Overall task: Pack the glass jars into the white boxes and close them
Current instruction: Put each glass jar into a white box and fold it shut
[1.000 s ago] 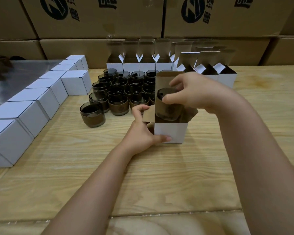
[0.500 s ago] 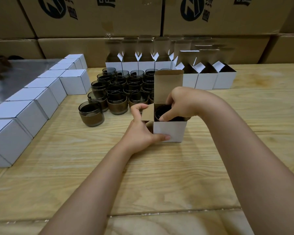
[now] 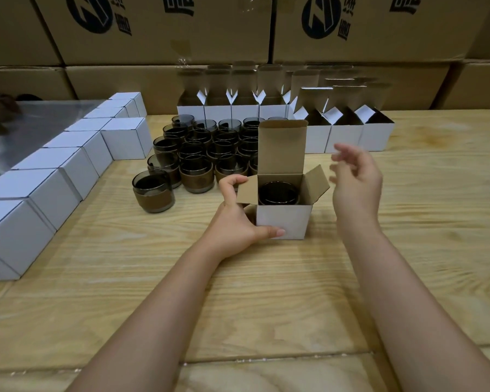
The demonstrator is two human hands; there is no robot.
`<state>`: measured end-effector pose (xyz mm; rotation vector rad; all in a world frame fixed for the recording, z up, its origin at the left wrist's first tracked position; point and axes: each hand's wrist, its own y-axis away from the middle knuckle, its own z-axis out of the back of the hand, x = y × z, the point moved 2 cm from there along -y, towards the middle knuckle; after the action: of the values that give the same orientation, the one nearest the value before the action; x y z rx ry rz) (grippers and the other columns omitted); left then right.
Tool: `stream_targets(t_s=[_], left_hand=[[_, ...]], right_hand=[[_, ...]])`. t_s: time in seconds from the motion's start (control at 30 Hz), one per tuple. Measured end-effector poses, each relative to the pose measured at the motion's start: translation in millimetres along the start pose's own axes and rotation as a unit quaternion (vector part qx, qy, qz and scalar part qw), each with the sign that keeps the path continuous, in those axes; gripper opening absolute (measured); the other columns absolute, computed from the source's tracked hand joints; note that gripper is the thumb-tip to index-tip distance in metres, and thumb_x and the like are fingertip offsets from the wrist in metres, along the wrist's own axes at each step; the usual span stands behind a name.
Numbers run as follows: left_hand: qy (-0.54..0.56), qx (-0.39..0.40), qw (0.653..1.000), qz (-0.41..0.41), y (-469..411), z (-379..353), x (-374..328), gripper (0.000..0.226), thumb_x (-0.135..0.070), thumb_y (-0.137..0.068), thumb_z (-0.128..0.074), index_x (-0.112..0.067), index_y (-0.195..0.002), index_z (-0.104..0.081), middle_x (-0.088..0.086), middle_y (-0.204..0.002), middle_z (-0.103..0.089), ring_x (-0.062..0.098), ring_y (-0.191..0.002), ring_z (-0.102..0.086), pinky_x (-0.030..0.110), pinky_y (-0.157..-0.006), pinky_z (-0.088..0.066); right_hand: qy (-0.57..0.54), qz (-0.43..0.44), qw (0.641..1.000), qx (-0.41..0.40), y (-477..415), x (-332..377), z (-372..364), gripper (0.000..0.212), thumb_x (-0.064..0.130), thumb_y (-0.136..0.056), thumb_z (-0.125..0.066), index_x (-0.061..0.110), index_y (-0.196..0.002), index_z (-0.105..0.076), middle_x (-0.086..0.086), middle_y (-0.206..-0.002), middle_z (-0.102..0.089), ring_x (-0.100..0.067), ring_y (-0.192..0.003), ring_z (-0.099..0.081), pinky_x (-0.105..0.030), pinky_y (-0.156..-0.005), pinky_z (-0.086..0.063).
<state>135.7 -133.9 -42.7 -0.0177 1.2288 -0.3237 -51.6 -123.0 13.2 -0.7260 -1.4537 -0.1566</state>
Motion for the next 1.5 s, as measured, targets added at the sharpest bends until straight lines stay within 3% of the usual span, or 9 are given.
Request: stream_targets(t_s=[0.13, 0.23, 0.43, 0.57, 0.77, 0.9, 1.1, 1.23, 1.5], left_hand=[[-0.002, -0.003, 1.0, -0.013, 0.2, -0.8, -1.8, 0.097, -0.022, -0.06, -0.092, -0.046, -0.115, -0.016, -0.021, -0.117, -0.046, 0.003, -0.108, -0.059, 0.019, -0.089, -0.049], [-0.008, -0.007, 1.0, -0.021, 0.9, -0.1, -4.1, 0.101, -0.021, -0.06, -0.091, -0.044, -0.119, -0.012, -0.02, -0.119, -0.046, 0.005, -0.11, -0.059, 0.027, -0.096, -0.05], [-0.012, -0.013, 0.999, -0.038, 3.3, -0.5, -4.0, 0.122, -0.02, -0.063, -0.09, -0.045, -0.138, 0.002, -0.027, -0.117, -0.048, -0.01, -0.11, -0.054, 0.025, -0.098, -0.049], [-0.017, 0.001, 0.998, -0.061, 3.4, -1.5, -6.6, 0.113, -0.018, -0.066, -0.088, -0.053, -0.137, -0.006, -0.031, -0.127, -0.043, -0.006, -0.118, -0.05, 0.035, -0.098, -0.05], [-0.02, 0.002, 0.998, -0.056, 3.0, -3.8, -9.1, 0.076, -0.018, -0.067, -0.087, -0.047, -0.125, -0.046, -0.006, -0.131, -0.049, 0.012, -0.119, -0.052, 0.043, -0.089, -0.055], [-0.012, 0.001, 0.999, -0.052, 3.1, -3.4, -10.8, 0.076, -0.023, -0.066, -0.086, -0.046, -0.125, -0.044, -0.007, -0.127, -0.054, 0.014, -0.114, -0.057, 0.038, -0.086, -0.056], [0.009, -0.025, 0.998, -0.055, 1.8, -2.7, -5.2, 0.08, -0.016, -0.064, -0.089, -0.043, -0.108, -0.028, -0.011, -0.127, -0.047, 0.008, -0.124, -0.05, 0.026, -0.085, -0.053], [0.002, -0.032, 0.998, -0.055, -0.5, -2.5, -0.4, 0.081, -0.018, -0.063, -0.089, -0.044, -0.104, -0.024, -0.013, -0.124, -0.043, 0.01, -0.124, -0.049, 0.027, -0.085, -0.052], [-0.006, -0.028, 0.998, -0.058, -0.8, -1.4, 0.1, 0.081, -0.02, -0.064, -0.089, -0.047, -0.103, -0.023, -0.011, -0.126, -0.042, 0.013, -0.125, -0.049, 0.034, -0.089, -0.054]], right_hand=[[-0.099, -0.204, 0.965, 0.131, 14.9, -37.7, -9.2, 0.027, 0.016, -0.096, -0.053, 0.021, -0.121, -0.06, -0.005, -0.121, -0.062, -0.018, -0.097, -0.062, -0.021, -0.067, -0.051], [-0.138, -0.184, 0.957, 0.174, 20.2, -39.0, -11.5, 0.045, 0.038, -0.082, -0.066, 0.023, -0.124, -0.06, -0.004, -0.125, -0.063, -0.019, -0.112, -0.061, -0.031, -0.089, -0.051], [-0.168, -0.16, 0.946, 0.225, 19.0, -35.4, -18.3, 0.033, 0.004, -0.093, -0.051, 0.031, -0.11, -0.06, 0.009, -0.099, -0.073, -0.01, -0.094, -0.067, -0.028, -0.081, -0.054], [-0.175, -0.151, 0.942, 0.242, 18.7, -33.8, -19.7, 0.04, 0.003, -0.093, -0.048, 0.034, -0.116, -0.057, 0.005, -0.107, -0.069, -0.013, -0.097, -0.064, -0.03, -0.082, -0.053], [-0.218, -0.142, 0.928, 0.267, 18.9, -35.6, -19.7, 0.042, 0.005, -0.092, -0.049, 0.038, -0.116, -0.057, 0.001, -0.106, -0.07, -0.016, -0.092, -0.067, -0.03, -0.073, -0.054], [-0.23, -0.113, 0.924, 0.284, 20.4, -38.2, -18.9, 0.029, 0.016, -0.08, -0.062, 0.026, -0.106, -0.056, 0.003, -0.1, -0.067, -0.018, -0.095, -0.061, -0.034, -0.078, -0.05], [-0.184, -0.101, 0.921, 0.328, 22.0, -35.5, -17.4, 0.07, 0.048, -0.054, -0.084, 0.028, -0.111, -0.049, -0.004, -0.113, -0.057, -0.023, -0.106, -0.053, -0.042, -0.087, -0.047], [-0.173, -0.089, 0.926, 0.323, 23.4, -33.5, -16.8, 0.032, 0.029, -0.076, -0.069, 0.03, -0.103, -0.052, -0.006, -0.112, -0.057, -0.024, -0.104, -0.052, -0.039, -0.081, -0.048], [-0.157, -0.071, 0.928, 0.331, 23.4, -32.5, -14.7, 0.025, 0.022, -0.077, -0.067, 0.026, -0.099, -0.054, -0.007, -0.114, -0.057, -0.023, -0.101, -0.056, -0.037, -0.076, -0.05]])
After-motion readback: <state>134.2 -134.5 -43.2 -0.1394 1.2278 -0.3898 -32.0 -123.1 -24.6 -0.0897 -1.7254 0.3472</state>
